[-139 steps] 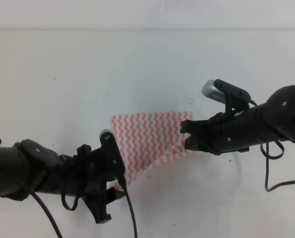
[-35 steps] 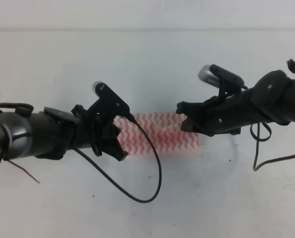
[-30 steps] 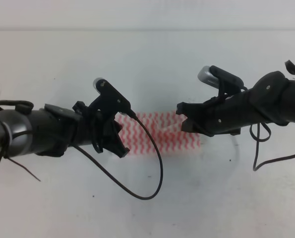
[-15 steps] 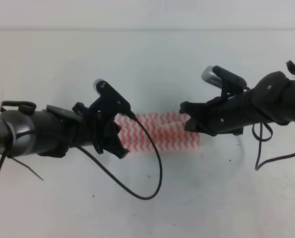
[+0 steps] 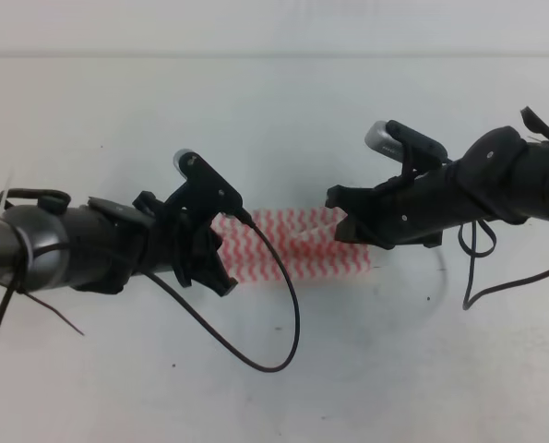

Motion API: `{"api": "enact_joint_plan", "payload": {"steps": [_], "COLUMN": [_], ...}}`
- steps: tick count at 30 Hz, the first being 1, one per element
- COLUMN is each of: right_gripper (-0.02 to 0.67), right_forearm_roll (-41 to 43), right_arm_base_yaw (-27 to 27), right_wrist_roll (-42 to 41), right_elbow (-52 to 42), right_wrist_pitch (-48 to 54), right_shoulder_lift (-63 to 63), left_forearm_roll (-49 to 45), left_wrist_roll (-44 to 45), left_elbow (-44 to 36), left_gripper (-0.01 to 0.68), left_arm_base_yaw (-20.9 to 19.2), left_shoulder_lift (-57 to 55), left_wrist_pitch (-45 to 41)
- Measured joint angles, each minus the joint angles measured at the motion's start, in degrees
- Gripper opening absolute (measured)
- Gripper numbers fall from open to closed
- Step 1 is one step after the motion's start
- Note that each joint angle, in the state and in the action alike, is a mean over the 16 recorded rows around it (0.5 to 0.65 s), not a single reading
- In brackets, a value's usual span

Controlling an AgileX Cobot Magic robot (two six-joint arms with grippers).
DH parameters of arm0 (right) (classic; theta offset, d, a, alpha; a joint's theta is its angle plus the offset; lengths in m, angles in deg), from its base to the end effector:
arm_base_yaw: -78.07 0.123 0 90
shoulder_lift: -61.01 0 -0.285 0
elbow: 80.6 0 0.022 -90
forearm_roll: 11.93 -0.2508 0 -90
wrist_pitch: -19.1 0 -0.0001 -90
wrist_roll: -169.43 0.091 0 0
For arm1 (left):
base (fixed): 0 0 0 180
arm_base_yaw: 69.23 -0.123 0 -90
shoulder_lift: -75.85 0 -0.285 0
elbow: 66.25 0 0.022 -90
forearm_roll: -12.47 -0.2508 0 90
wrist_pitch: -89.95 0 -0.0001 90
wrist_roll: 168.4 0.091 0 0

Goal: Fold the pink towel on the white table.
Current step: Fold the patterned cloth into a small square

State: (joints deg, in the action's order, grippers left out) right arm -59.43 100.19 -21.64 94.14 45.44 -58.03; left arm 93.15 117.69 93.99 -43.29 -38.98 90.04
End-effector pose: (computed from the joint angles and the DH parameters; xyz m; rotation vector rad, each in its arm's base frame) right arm 0.3685 0.1820 0.1805 0.1068 2.6070 0.7956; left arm 0.3404 -0.1655 0.1574 1.0170 2.1172 -0.0027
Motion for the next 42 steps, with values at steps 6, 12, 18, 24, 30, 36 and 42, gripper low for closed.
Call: {"api": "enact_joint_plan", "payload": {"steps": [6,12,18,24,30,36,42], "right_gripper": [-0.015,-0.014,-0.015,-0.015,-0.016,-0.016,-0.016], "right_forearm_roll": [0.03,0.05,0.01,-0.12,-0.23,-0.23,-0.21], "right_arm_base_yaw": [0.0,0.0,-0.4,-1.08,-1.71,-1.8,-1.8], "right_wrist_roll": [0.01,0.01,0.02,0.05,0.09,0.07,0.02], "right_elbow": [1.15,1.31,1.31,1.31,1.3,1.31,1.31], "right_wrist_pitch": [0.57,-0.09,-0.83,-0.94,-0.72,-0.65,-0.86], "right_shoulder_lift": [-0.74,-0.99,-0.99,-0.98,-0.95,-1.12,-1.19], "left_forearm_roll": [0.02,0.01,0.03,0.0,-0.01,-0.05,-0.08], "left_wrist_roll": [0.3,0.4,0.44,0.49,0.5,0.52,0.52], "left_elbow": [0.19,0.84,1.48,1.89,2.11,2.31,2.33], "left_gripper": [-0.002,-0.002,-0.002,-0.002,-0.002,-0.002,-0.002], "left_arm_base_yaw": [0.01,0.01,0.02,0.01,0.02,0.02,0.01], "left_shoulder_lift": [-0.48,-0.66,-0.79,-0.87,-1.65,-2.54,-3.2], "left_wrist_pitch": [0.25,0.31,0.39,0.58,0.79,0.84,0.77]}}
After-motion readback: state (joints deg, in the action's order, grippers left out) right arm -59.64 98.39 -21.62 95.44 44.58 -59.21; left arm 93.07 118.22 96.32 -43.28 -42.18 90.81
